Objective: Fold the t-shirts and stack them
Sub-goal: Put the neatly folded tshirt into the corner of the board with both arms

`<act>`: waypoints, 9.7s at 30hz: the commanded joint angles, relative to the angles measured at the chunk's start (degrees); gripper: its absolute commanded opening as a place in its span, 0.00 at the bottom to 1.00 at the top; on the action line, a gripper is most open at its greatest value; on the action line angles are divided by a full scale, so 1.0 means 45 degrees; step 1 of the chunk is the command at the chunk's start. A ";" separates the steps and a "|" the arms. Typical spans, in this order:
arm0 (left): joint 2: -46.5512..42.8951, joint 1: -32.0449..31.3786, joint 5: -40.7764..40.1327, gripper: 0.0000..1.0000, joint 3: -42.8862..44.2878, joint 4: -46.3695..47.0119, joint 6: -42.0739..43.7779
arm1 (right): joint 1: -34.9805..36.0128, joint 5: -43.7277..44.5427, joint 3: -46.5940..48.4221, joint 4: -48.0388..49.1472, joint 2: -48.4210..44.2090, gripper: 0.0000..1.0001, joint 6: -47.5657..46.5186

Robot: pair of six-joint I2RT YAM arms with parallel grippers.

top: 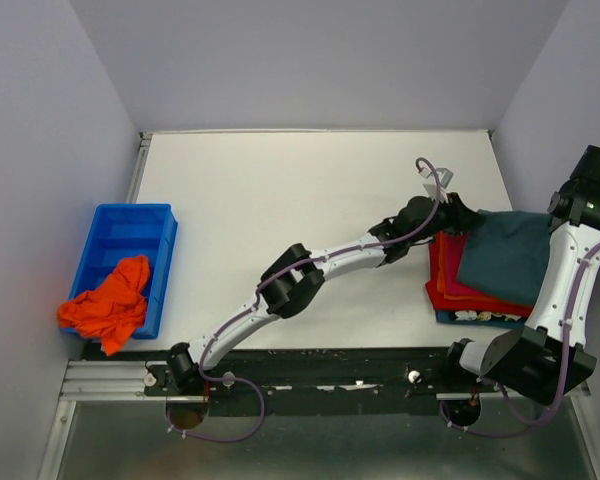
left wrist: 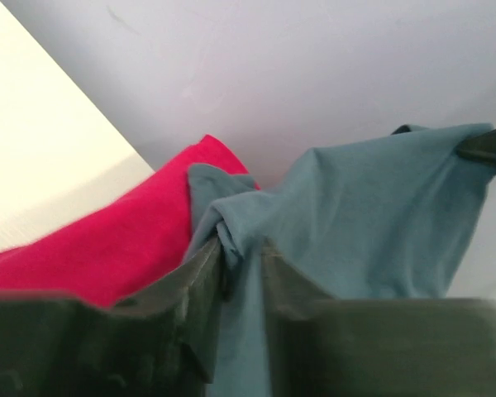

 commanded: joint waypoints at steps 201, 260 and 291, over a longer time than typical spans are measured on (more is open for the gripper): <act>-1.3690 0.7041 0.0124 0.00 -1.8302 -0.1649 0.3384 | 1.1014 -0.5397 -0.2844 0.4209 0.2289 0.01 0.3564; -0.9251 0.7470 0.1277 0.69 -1.4645 -0.6354 0.0866 | 0.8650 -0.4456 -0.3507 0.5382 0.6551 0.01 0.3663; -1.3509 0.7685 0.1882 0.00 -1.7766 -0.7138 0.0436 | 0.8630 -0.4592 -0.2452 0.2782 0.4870 0.01 0.3526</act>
